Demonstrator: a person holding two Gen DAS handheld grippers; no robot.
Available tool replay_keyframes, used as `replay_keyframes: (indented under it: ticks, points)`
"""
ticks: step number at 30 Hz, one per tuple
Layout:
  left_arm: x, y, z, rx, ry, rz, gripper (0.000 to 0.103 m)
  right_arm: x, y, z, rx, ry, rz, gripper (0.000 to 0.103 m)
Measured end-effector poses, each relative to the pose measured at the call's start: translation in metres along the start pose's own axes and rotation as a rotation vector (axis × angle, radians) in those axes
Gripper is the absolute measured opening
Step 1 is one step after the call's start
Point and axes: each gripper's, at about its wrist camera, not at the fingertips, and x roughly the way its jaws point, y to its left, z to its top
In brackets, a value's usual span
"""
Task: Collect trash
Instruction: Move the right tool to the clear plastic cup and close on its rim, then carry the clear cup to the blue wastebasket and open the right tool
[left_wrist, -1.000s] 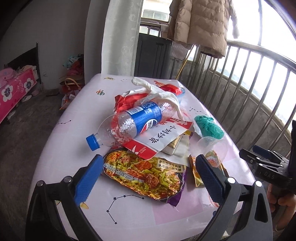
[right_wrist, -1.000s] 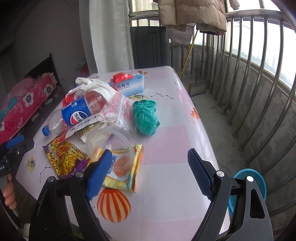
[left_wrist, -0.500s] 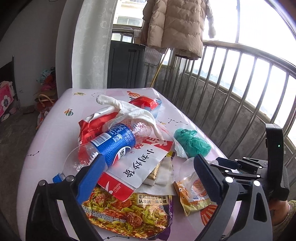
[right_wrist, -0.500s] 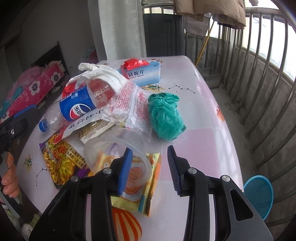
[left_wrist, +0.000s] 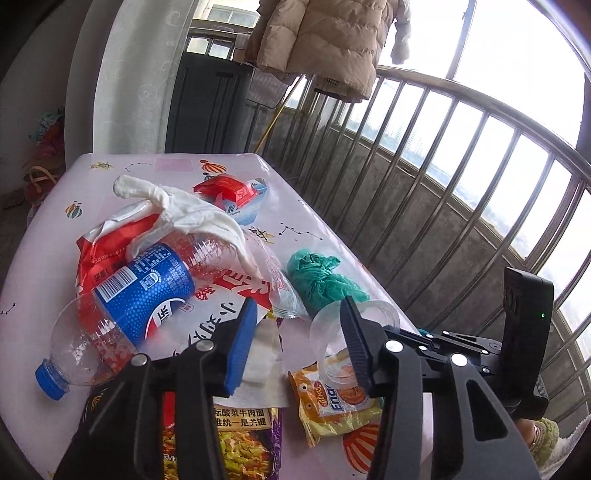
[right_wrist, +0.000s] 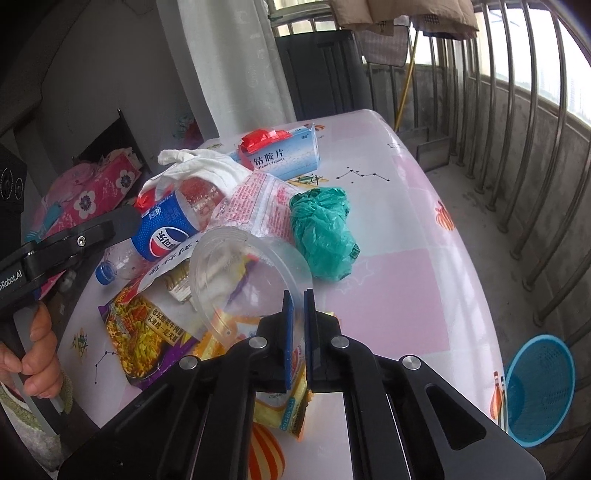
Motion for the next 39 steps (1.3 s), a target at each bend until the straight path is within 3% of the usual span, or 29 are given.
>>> replay_keyframes:
  ticks: [5, 11, 14, 17, 19, 24, 33, 39]
  points:
    - [0.028, 0.0, 0.015, -0.033, 0.048, -0.021, 0.04, -0.006, -0.009, 0.001, 0.01, -0.031, 0.001, 0.003]
    - [0.069, 0.019, 0.031, -0.129, 0.152, 0.008, 0.04, -0.003, -0.019, -0.001, 0.039, -0.038, 0.006, 0.003]
    - [0.087, 0.024, 0.036, -0.146, 0.197, 0.033, 0.032, -0.001, -0.022, -0.002, 0.047, -0.036, 0.012, 0.003]
    - [0.095, 0.025, 0.037, -0.138, 0.213, 0.049, 0.016, 0.001, -0.026, -0.002, 0.054, -0.037, 0.015, 0.003]
    - [0.096, 0.023, 0.037, -0.122, 0.207, 0.058, 0.005, 0.002, -0.028, -0.002, 0.062, -0.036, 0.018, 0.003]
    - [0.085, 0.015, 0.036, -0.098, 0.176, 0.046, 0.0, 0.0, -0.03, -0.004, 0.072, -0.044, 0.022, 0.003]
    - [0.031, -0.017, 0.036, -0.023, 0.066, 0.023, 0.0, -0.028, -0.035, -0.002, 0.099, -0.118, 0.056, 0.003]
    - [-0.004, -0.051, 0.045, 0.037, -0.004, -0.032, 0.0, -0.064, -0.047, -0.003, 0.134, -0.202, 0.045, 0.003]
